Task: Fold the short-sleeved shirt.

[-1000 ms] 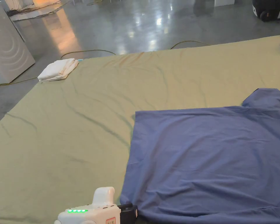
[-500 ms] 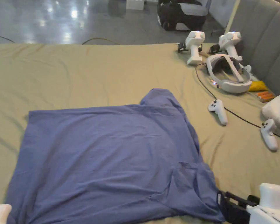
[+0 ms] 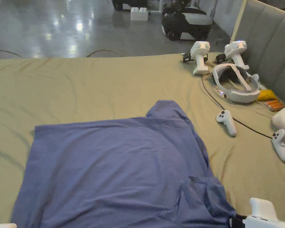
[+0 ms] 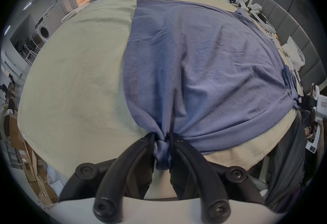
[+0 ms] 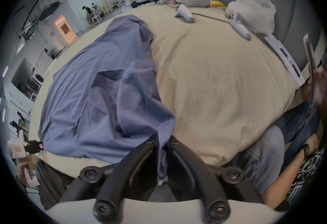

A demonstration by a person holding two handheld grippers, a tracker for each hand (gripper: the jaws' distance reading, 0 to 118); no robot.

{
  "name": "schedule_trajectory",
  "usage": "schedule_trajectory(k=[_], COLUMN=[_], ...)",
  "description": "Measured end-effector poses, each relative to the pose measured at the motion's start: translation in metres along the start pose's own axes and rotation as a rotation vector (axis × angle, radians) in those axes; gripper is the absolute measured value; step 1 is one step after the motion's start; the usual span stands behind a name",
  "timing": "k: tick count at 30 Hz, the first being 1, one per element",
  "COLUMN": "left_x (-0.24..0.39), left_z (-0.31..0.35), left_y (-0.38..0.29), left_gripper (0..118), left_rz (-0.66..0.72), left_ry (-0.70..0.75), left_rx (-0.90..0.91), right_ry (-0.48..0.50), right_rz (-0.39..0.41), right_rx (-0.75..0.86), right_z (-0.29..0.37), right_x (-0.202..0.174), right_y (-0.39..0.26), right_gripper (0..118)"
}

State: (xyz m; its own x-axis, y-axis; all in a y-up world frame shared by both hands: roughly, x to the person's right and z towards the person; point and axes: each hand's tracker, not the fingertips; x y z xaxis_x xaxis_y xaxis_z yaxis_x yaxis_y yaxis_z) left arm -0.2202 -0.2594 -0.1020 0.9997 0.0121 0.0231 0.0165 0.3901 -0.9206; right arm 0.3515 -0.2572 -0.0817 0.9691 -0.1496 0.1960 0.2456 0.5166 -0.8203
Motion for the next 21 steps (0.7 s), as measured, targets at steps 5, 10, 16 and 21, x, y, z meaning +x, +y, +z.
schedule_trajectory(k=[5,10,16,21], left_x=[-0.009,-0.021,-0.038,-0.041], left_z=[0.028,0.064,0.017,-0.030], left_y=[0.003,0.050,0.145,0.211], left_gripper=[15,15,15,15], left_rz=[0.107,0.171,0.207,0.249], left_ry=[-0.065,-0.151,-0.146,-0.103], left_rx=[0.077,0.230,0.198,0.116], right_ry=[0.017,0.044,0.027,-0.008], right_rz=[0.031,0.043,0.059,0.044], right_rx=[0.081,0.163,0.149,0.026], right_z=[0.033,0.035,-0.017,-0.080], right_x=[-0.012,-0.031,-0.070,-0.098], right_y=[0.010,0.066,0.167,0.232], right_gripper=[6,6,6,6])
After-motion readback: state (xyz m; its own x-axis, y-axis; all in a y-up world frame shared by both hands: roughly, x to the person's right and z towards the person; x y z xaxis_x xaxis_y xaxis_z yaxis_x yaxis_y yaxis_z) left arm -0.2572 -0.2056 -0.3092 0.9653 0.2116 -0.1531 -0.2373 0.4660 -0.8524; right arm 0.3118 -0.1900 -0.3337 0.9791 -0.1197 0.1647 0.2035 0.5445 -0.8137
